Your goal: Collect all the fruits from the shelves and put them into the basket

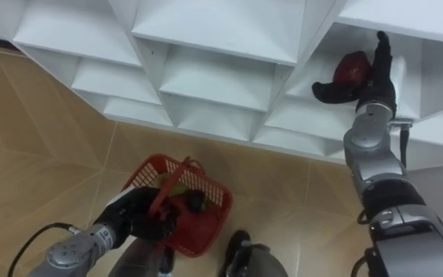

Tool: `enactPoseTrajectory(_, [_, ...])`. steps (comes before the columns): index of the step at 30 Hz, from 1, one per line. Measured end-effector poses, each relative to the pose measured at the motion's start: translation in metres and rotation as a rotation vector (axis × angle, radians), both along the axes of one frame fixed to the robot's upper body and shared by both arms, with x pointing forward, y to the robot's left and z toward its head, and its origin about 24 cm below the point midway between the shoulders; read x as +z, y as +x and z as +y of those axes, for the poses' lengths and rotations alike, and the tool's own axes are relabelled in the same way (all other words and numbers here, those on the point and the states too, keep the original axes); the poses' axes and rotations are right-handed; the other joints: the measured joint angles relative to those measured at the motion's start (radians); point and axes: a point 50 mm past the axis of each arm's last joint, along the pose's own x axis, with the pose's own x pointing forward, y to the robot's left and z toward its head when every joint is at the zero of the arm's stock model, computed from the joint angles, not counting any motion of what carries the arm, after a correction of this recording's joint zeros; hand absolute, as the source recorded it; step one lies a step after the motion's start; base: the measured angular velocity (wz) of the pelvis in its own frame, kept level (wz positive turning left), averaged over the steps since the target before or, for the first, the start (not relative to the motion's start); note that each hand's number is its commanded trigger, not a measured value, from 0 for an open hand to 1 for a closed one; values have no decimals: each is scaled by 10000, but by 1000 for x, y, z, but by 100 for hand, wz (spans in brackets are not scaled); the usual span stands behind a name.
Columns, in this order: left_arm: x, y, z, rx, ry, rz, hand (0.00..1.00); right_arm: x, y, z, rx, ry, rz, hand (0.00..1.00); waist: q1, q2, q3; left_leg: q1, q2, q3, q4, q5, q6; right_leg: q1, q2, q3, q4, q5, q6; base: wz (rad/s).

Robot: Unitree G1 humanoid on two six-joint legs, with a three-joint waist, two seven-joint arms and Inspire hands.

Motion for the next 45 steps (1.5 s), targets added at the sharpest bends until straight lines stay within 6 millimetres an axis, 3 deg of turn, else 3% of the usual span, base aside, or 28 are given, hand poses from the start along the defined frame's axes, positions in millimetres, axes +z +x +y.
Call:
enactPoseTrajectory(7, [0, 0, 0, 43, 24, -25, 100, 2, -1, -5, -131, -125, 43, 0, 86, -55, 53, -8, 13, 6, -115, 6, -9, -25, 32, 19, -73, 0, 2, 0])
enactPoseTrajectory(40, [3, 4, -4, -66, 41, 136, 100, 2, -2, -17, 50, -60, 529, 0, 104, -17, 52, -14, 5, -34, -207, 32, -7, 60, 55, -112, -185, 7, 10, 0])
enactPoseTrajectory(45, [1, 3, -6, -101, 86, 174, 100, 2, -3, -18, 151, -102, 643, 0, 128, 86, 39, 89, 52, -34, -250, 33, -6, 204, 82, -132, -343, 76, 32, -1])
